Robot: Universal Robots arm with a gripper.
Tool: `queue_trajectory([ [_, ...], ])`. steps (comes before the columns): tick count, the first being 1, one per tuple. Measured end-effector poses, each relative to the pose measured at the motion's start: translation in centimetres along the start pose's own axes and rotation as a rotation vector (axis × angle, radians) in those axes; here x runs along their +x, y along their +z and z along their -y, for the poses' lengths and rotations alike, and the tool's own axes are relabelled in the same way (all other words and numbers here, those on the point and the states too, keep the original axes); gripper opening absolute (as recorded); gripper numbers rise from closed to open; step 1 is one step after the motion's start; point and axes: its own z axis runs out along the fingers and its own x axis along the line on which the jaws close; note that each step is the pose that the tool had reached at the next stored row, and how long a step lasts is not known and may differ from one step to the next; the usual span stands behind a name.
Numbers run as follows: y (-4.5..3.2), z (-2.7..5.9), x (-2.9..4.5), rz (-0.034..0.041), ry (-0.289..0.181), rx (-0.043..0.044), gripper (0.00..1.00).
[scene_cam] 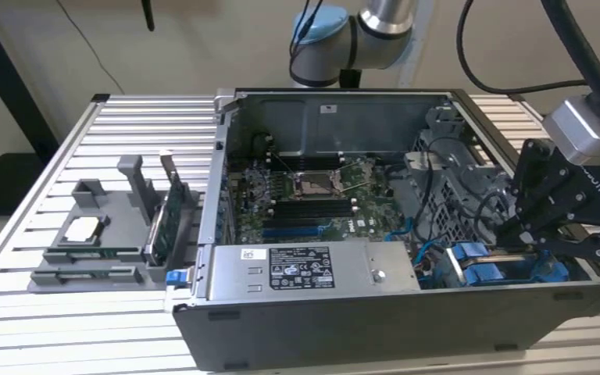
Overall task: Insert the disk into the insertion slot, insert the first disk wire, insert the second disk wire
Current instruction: 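Insert the second disk wire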
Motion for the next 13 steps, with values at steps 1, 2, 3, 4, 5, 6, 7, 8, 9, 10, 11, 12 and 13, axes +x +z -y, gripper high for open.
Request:
queue_trajectory([
  [1, 0.05, 0.02, 0.0, 0.0106, -0.002, 0.0002, 0.16],
  [2, 0.08, 0.03, 0.01, 0.0224, -0.004, 0.0005, 0.16],
  [3, 0.12, 0.04, 0.02, 0.0331, -0.005, 0.001, 0.16],
  [4, 0.14, 0.05, 0.02, 0.0426, -0.007, 0.0014, 0.16],
  [5, 0.14, 0.06, 0.02, 0.0465, -0.007, 0.0015, 0.16],
  [6, 0.13, 0.05, 0.05, 0.047, -0.008, 0.0015, 0.16],
  [7, 0.12, 0.05, 0.15, 0.048, -0.008, 0.0022, 0.16],
  [8, 0.12, 0.05, 0.29, 0.0491, -0.009, 0.0059, 0.16],
  [9, 0.15, 0.05, 0.42, 0.0494, -0.011, 0.0128, 0.16],
  [10, 0.17, 0.05, 0.56, 0.0491, -0.013, 0.0215, 0.16],
  [11, 0.19, 0.05, 0.68, 0.0488, -0.015, 0.029, 0.16],
  [12, 0.23, 0.05, 0.8, 0.0483, -0.016, 0.0366, 0.16],
  [13, 0.27, 0.05, 0.91, 0.0479, -0.018, 0.0444, 0.16],
])
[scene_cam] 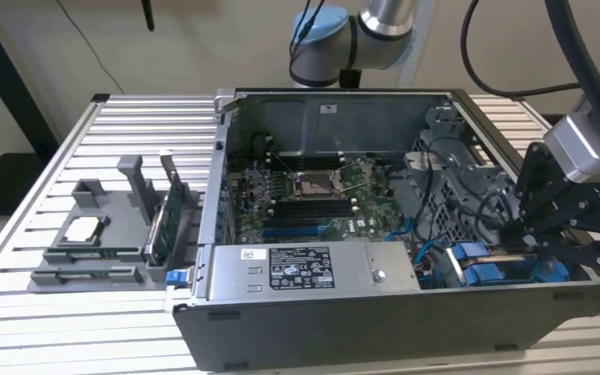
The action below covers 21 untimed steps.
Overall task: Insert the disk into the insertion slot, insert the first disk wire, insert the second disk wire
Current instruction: 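Insert the second disk wire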
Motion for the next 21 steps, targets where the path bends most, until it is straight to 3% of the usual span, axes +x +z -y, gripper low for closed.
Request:
queue_trajectory([
  [2, 0.08, 0.01, 0.13, -0.0009, -0.003, 0.0134, 0.16],
  [16, 0.29, 0.03, 0.2, -0.0009, -0.004, 0.0142, 0.16],
  [18, 0.37, 0.04, 0.23, 0.0047, -0.004, 0.0148, 0.16],
  [21, 0.51, 0.05, 0.26, 0.02, -0.006, 0.0157, 0.16],
])
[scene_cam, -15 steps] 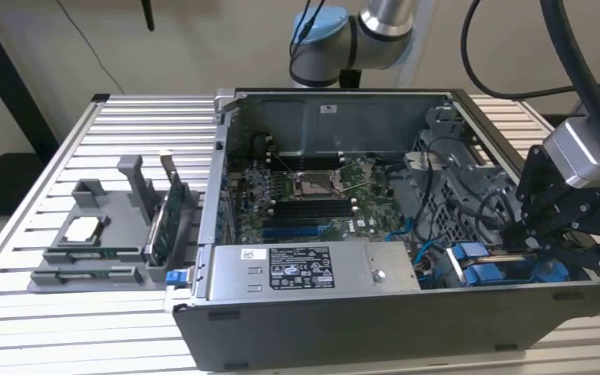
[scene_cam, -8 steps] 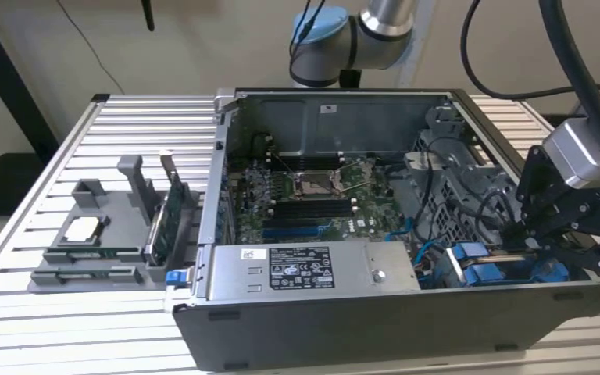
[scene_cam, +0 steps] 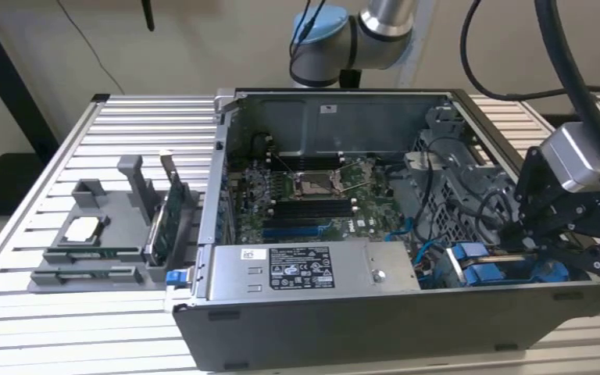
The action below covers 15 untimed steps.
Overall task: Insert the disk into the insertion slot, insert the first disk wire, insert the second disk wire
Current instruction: 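Insert the second disk wire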
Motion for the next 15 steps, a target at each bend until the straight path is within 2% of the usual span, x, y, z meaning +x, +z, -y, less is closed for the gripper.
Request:
queue_trajectory([
  [3, 0.15, 0.02, 0.04, 0.0115, -0.001, 0.0009, 0.16],
  [13, 0.62, 0.47, 0.2, 0.0324, -0.003, 0.0018, 0.16],
  [15, 0.69, 0.54, 0.23, 0.0386, -0.004, 0.0021, 0.16],
])
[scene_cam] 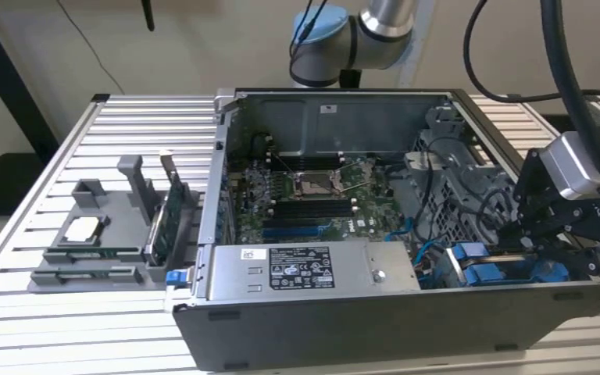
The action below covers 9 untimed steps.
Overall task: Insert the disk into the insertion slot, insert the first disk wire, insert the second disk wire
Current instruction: 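Insert the second disk wire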
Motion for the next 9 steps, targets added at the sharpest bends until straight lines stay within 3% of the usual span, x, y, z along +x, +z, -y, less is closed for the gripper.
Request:
queue_trajectory([
  [3, 0.11, 0.06, 0.04, 0.0114, -0.001, 0.0004, 0.16],
  [9, 0.11, 0.21, 0.09, 0.0125, -0.001, 0.0005, 0.16],
])
